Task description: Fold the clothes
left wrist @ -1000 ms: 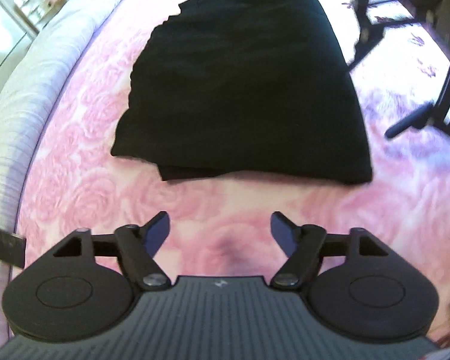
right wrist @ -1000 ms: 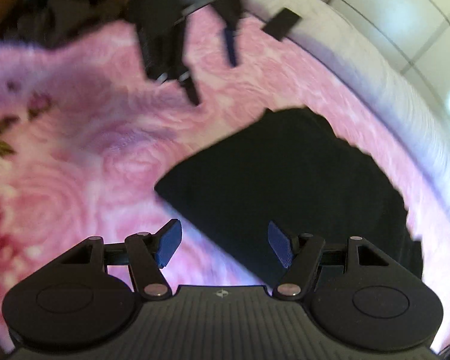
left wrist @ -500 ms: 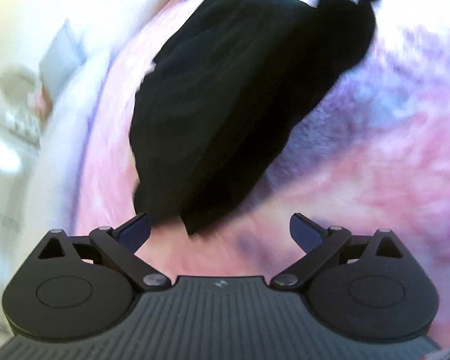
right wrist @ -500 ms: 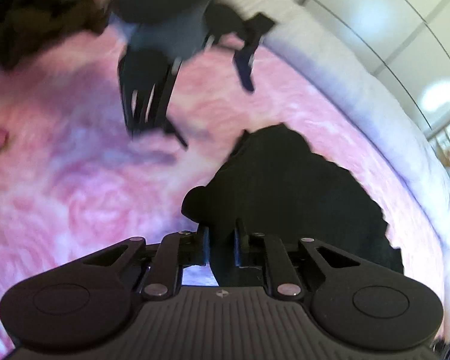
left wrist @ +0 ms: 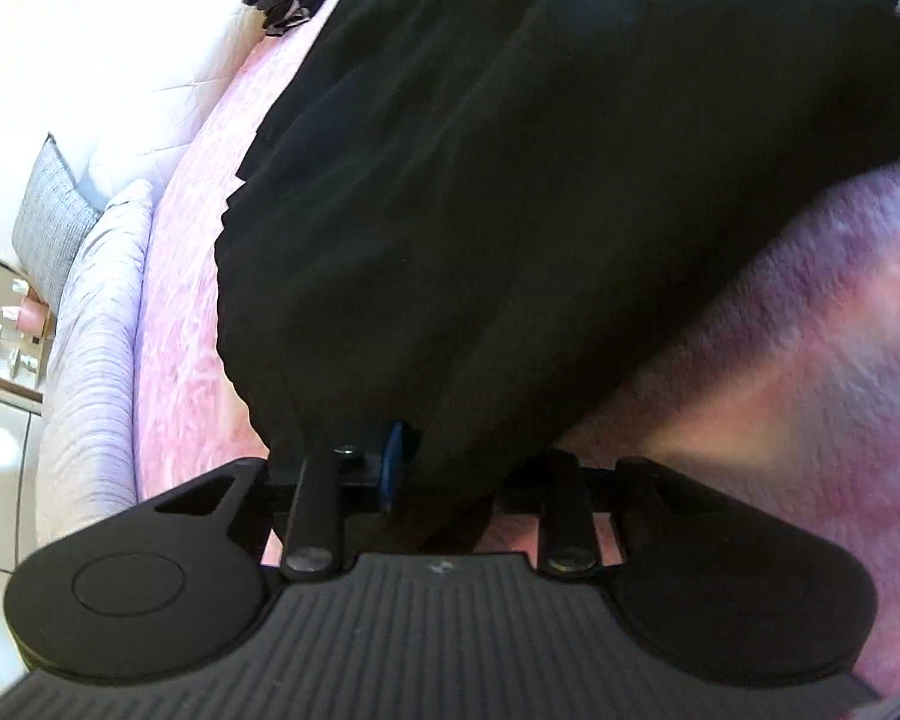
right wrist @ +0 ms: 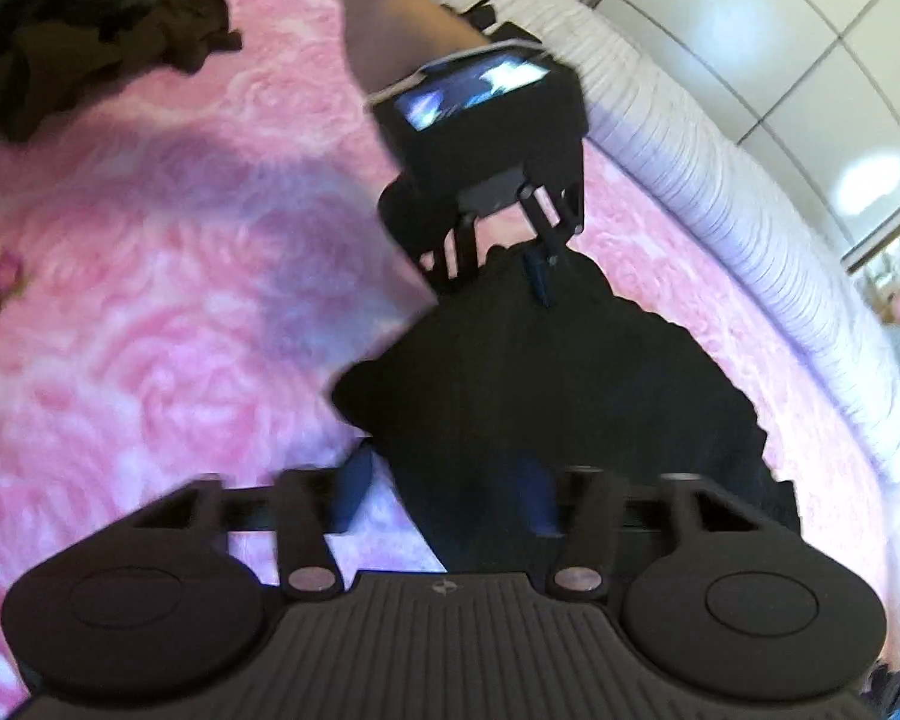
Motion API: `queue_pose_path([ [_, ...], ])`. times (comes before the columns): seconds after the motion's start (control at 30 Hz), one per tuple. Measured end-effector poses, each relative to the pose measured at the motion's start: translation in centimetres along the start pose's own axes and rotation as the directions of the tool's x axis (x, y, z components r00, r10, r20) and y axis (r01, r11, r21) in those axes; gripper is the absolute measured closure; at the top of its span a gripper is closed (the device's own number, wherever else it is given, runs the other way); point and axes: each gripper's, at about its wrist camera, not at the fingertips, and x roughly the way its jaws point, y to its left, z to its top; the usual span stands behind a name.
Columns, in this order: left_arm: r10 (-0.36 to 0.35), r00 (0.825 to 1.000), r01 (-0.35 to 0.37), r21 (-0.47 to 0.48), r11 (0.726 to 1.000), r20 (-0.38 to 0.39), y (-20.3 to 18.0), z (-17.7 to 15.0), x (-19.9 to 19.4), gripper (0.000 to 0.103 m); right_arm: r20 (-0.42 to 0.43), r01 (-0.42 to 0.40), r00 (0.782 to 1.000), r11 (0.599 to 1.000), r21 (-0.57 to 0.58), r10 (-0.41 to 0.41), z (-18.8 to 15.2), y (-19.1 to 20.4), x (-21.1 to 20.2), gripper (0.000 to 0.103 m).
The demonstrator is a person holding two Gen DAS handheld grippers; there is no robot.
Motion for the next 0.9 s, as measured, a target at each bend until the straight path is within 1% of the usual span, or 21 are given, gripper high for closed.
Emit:
queue_pose_path([
  [0.07,-0.008,1.000,0.008,-0.047,0.999,0.010,0.4,-0.1,-0.1,0.079,-0.029,0.024,0.999,0.997,-0.069,-0.026,-1.1,1.5,0.9,0.043],
  [0.13,-0.014,1.000,0.016,-0.090,0.996,0.021,0.7,-0.3,0.0,0.079,-0.040,0.053,0.997,0.990,-0.130,-0.059,-2.0,2.9,2.2,0.043],
  [0.17,-0.015,1.000,0.018,-0.104,0.994,0.025,0.8,-0.5,0.1,0.079,-0.036,0.075,0.996,0.985,-0.158,-0.082,-2.2,3.5,2.8,0.044],
  [0.2,-0.016,0.999,0.019,-0.112,0.993,0.028,0.8,-0.6,0.2,0.079,-0.014,0.115,0.993,0.976,-0.185,-0.120,-2.3,4.1,3.4,0.043],
  [0.27,-0.014,0.999,0.017,-0.118,0.993,0.029,0.9,-0.6,0.1,0.080,0.017,0.190,0.982,0.958,-0.213,-0.191,-2.0,4.6,4.7,0.043],
  [0.3,-0.012,1.000,0.015,-0.120,0.993,0.025,1.1,-0.5,-0.1,0.081,0.020,0.210,0.977,0.955,-0.210,-0.210,-1.8,4.6,5.3,0.049],
  [0.33,-0.010,1.000,0.012,-0.122,0.992,0.021,1.3,-0.4,-0.4,0.083,0.005,0.194,0.981,0.965,-0.177,-0.196,-1.4,4.0,5.8,0.058],
  [0.37,-0.007,1.000,0.010,-0.124,0.992,0.018,1.6,-0.3,-0.7,0.084,-0.014,0.160,0.986,0.979,-0.125,-0.163,-0.9,3.2,6.0,0.080],
  [0.4,-0.005,1.000,0.007,-0.126,0.992,0.014,1.8,-0.3,-1.0,0.088,-0.024,0.138,0.990,0.988,-0.075,-0.140,-0.6,2.4,6.0,0.087],
  [0.43,-0.003,1.000,0.005,-0.129,0.992,0.010,2.0,-0.2,-1.2,0.090,-0.027,0.119,0.992,0.992,-0.037,-0.120,-0.2,1.7,5.9,0.090],
  [0.53,0.004,1.000,-0.004,-0.133,0.991,-0.001,2.7,0.0,-2.4,0.091,-0.007,0.089,0.996,0.996,-0.013,-0.090,0.9,0.8,4.1,0.090],
  [0.6,-0.001,1.000,-0.001,-0.122,0.993,-0.016,3.0,0.1,-4.8,0.091,0.021,0.058,0.998,0.998,-0.006,-0.057,2.0,0.9,2.2,0.090],
  [0.67,-0.029,0.999,0.024,-0.105,0.994,-0.046,2.9,0.0,-7.4,0.091,0.051,0.017,0.999,1.000,0.006,-0.018,3.0,1.1,0.4,0.090],
  [0.73,-0.072,0.994,0.063,-0.095,0.993,-0.087,2.7,-0.2,-10.3,0.091,0.083,-0.031,0.996,0.999,0.026,0.028,4.1,1.4,-1.5,0.090],
  [0.83,-0.141,0.978,0.127,-0.096,0.987,-0.154,4.0,0.5,-13.0,0.091,0.151,-0.143,0.980,0.984,0.109,0.126,5.6,1.5,-4.1,0.091],
  [0.87,-0.154,0.974,0.139,-0.100,0.985,-0.167,5.0,1.1,-13.4,0.091,0.180,-0.172,0.973,0.974,0.146,0.145,5.8,1.1,-4.9,0.091],
  [0.9,-0.155,0.973,0.138,-0.107,0.985,-0.170,6.6,2.1,-13.4,0.090,0.209,-0.196,0.966,0.962,0.192,0.155,5.9,0.4,-5.7,0.091],
])
